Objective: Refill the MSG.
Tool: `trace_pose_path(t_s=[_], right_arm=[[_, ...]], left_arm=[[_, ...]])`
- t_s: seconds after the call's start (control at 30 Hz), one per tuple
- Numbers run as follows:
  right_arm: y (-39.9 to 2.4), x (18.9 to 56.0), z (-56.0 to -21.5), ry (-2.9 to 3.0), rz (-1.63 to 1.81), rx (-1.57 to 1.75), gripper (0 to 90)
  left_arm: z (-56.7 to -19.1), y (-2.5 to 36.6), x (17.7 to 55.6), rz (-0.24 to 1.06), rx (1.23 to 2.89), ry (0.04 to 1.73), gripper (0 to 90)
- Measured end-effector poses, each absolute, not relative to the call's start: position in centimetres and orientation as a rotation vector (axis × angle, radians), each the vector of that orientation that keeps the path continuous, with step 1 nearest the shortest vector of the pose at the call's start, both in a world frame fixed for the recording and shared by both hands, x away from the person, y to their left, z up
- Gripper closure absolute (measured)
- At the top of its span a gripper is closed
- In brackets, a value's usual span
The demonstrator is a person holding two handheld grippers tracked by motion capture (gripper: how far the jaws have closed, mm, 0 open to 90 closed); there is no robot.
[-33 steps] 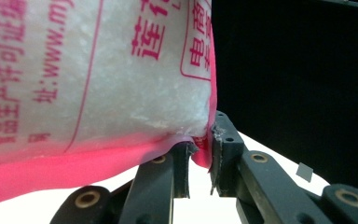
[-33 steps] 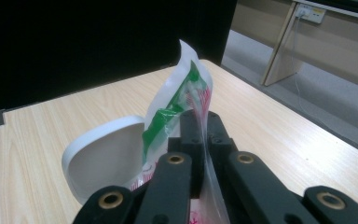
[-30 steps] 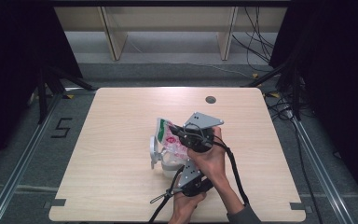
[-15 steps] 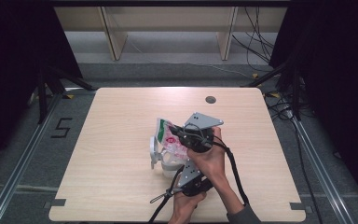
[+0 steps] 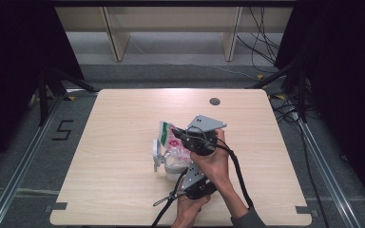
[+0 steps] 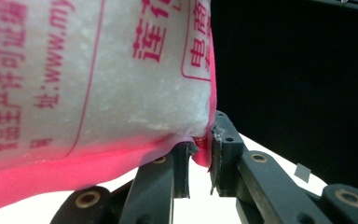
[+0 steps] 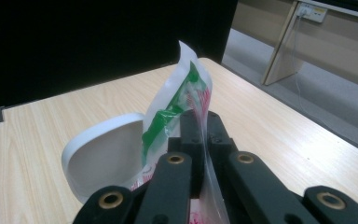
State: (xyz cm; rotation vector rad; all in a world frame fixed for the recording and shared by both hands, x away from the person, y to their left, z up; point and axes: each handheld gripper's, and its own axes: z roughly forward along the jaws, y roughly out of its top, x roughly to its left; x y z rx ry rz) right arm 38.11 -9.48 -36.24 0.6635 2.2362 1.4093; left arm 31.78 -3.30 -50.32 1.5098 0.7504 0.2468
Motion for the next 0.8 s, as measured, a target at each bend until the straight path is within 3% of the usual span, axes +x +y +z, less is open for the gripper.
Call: trace_pose_path(t_s=[0.8], right_arm=[[-9.6,38.27,-36.21,2.242,1.42,0.66,89.7]], left_arm=[[-50.45,-3.39,31.78,0.223,1.483,0.742,79.1]])
